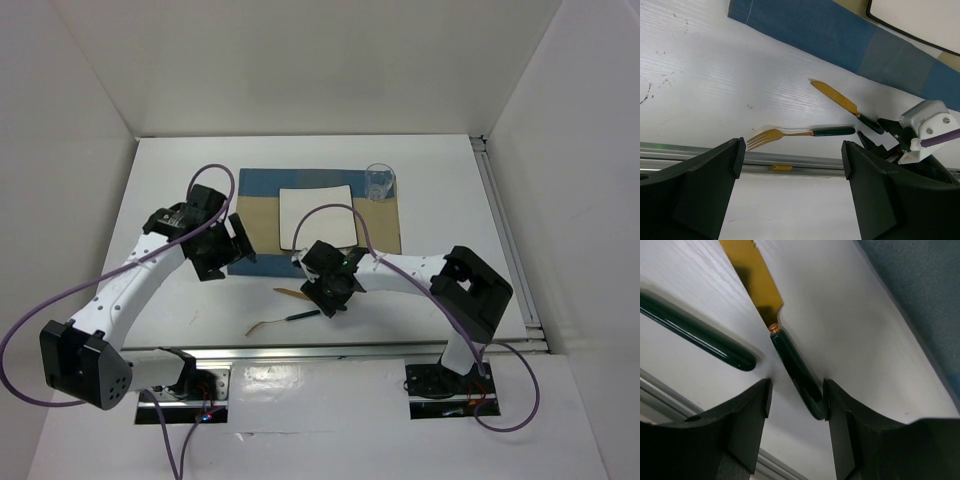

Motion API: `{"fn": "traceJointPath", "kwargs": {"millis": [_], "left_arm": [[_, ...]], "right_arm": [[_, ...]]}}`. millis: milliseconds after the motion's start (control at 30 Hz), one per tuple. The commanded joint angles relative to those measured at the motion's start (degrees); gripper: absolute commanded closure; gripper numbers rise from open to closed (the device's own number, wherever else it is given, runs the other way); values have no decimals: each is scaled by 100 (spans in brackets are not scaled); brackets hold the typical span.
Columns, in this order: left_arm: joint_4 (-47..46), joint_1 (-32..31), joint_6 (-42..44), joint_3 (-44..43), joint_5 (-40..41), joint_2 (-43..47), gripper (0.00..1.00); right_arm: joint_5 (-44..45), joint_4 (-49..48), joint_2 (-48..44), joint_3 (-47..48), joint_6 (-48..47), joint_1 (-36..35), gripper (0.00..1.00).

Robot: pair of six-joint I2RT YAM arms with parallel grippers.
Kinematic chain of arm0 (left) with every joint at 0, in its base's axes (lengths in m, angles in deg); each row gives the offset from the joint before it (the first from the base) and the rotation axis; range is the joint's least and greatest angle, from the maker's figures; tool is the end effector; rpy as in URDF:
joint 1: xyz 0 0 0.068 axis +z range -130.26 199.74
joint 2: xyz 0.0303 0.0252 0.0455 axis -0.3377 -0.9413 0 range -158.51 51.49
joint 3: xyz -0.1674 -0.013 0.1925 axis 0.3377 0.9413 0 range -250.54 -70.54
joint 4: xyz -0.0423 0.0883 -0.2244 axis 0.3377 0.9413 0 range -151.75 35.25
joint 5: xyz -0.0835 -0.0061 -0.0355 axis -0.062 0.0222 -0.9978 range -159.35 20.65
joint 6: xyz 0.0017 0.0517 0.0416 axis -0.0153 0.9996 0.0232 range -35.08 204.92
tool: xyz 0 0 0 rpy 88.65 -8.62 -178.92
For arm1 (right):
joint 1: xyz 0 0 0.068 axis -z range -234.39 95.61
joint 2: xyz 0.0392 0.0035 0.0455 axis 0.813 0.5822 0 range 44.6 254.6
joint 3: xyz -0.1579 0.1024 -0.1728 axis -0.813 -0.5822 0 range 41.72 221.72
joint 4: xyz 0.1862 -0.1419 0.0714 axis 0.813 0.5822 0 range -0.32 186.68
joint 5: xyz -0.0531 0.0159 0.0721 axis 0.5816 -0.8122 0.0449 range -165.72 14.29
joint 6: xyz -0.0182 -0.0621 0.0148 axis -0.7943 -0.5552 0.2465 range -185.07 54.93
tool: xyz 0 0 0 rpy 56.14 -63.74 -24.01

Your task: Set the dinner table for one person

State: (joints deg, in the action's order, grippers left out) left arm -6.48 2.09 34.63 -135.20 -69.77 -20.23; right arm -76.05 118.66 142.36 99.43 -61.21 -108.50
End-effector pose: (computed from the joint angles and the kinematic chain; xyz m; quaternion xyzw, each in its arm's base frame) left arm 0.2234 -0.0714 0.2665 -0.2720 0.9321 -0.1365 0.1963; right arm 0.1821 0.2522 0.1390 -0.4180 0.8900 0.0907 0.1579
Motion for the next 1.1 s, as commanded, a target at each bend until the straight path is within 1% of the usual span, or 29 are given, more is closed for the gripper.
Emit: {"fn": "traceJointPath", "kwargs": {"millis": [0,33,100,133,200,233,333,367,400,600,700,733,833,1000,1067], "left_arm": [[-69,34,115,-73,-98,167,4],[-121,34,115,-73,-98,167,4],[-121,34,168,-73,-98,167,4],[-121,34,168,-20,-98,167,4],[-121,34,168,-20,-98,167,4],[-121,34,168,-20,-98,167,4],[-226,34,168,32,-98,167,4],[-227,34,116,33,-98,167,4],[-227,34,115,33,-98,167,4],[-340,34,62,33,-151,115,4],[-341,34,62,33,-151,62,2],[-341,86,62,33,-151,62,2],[-393,86,115,33,-151,-43,2],[-507,86,115,-81,-203,-228,2],[-508,86,115,-160,-203,-368,2]], "right_arm": [[51,-427,155,-146,-78,14,43],[51,-506,156,-146,-78,14,43],[112,-559,279,-199,-78,14,47],[113,-629,279,-199,-78,14,55],[113,-630,279,-251,-78,14,64],[113,-690,279,-252,-78,14,73],[113,-691,78,-252,-201,-39,89],[113,-691,77,-252,-262,-39,93],[113,-691,25,-252,-263,-39,100],[280,-156,-160,274,-386,-170,100],[333,424,-327,486,-386,-320,100],[333,704,-397,556,-316,-372,100],[333,1100,-835,557,-88,-434,100],[446,1435,-1224,486,133,-434,100],[701,1620,-1294,652,508,-382,100]]}}
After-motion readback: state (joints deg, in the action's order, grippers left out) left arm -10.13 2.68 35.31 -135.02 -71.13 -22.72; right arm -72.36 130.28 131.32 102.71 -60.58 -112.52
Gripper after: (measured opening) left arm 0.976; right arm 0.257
